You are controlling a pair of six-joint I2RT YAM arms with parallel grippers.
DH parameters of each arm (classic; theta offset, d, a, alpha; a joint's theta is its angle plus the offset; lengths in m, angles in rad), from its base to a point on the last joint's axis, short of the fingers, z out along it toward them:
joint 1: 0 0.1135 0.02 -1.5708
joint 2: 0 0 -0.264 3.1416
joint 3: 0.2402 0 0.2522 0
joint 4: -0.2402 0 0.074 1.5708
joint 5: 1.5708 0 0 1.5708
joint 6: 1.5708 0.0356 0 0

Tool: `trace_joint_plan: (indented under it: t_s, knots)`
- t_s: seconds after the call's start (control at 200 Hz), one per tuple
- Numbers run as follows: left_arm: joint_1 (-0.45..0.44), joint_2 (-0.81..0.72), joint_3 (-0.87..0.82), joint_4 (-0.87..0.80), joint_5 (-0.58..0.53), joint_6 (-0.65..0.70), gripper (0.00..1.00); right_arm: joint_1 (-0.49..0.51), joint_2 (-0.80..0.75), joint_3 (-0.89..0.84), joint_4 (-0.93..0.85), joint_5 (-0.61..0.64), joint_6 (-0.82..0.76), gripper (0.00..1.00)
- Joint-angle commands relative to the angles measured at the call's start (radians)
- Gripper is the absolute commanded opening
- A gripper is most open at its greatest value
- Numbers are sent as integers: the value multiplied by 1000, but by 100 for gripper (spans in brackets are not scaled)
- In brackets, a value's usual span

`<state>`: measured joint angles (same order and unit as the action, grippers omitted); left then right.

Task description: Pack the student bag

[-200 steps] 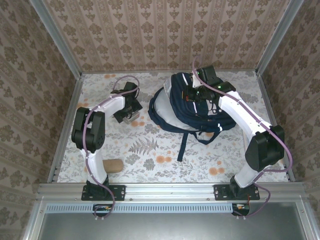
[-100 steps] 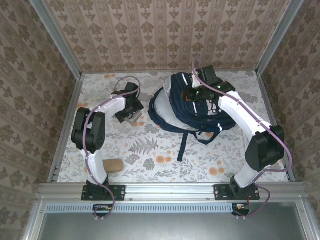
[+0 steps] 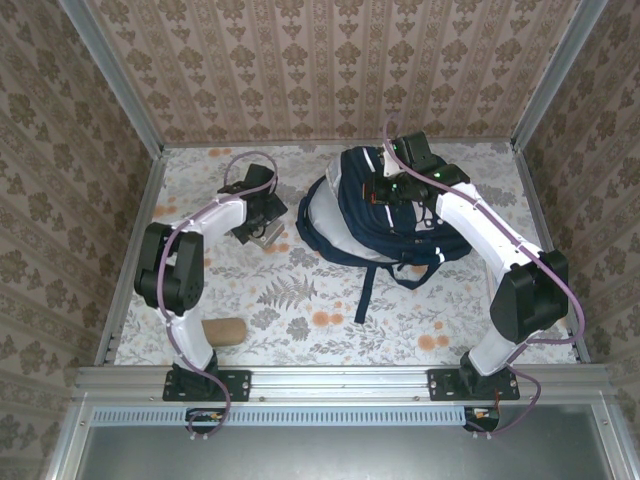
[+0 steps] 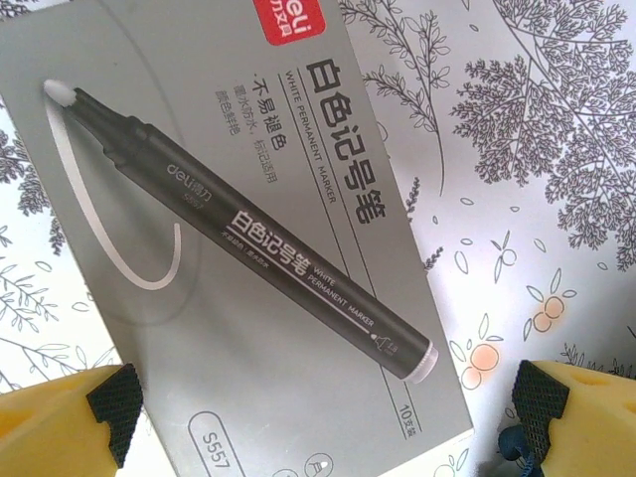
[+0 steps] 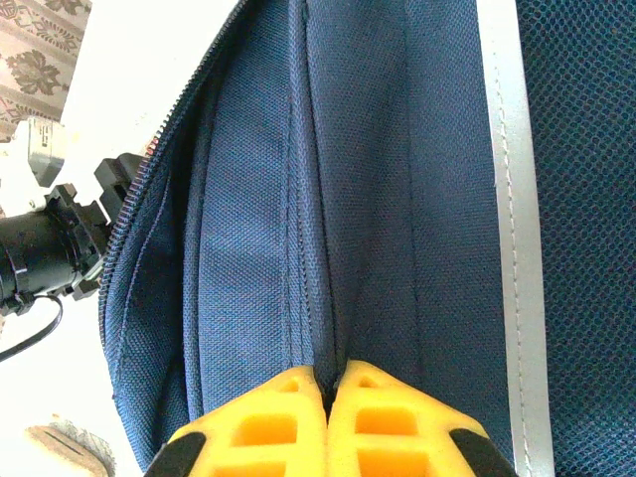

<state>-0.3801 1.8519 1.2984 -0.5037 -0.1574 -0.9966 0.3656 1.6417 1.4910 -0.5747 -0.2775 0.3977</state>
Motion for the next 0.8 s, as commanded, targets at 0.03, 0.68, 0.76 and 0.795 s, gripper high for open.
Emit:
trace_joint_plan:
  t_s: [0.03, 0.68, 0.76, 0.795]
  knots:
    - [2, 29, 1, -13, 22, -42, 100, 21, -29, 4, 42, -55, 15, 1]
    - [15, 156, 14, -15, 52, -60, 100, 21, -22, 12, 42, -55, 12, 1]
    - [16, 156, 10, -36, 58, -71, 100, 21, -22, 12, 42, -54, 13, 1]
    - [17, 152, 9, -49, 60, -78, 100, 21, -20, 12, 43, -54, 12, 1]
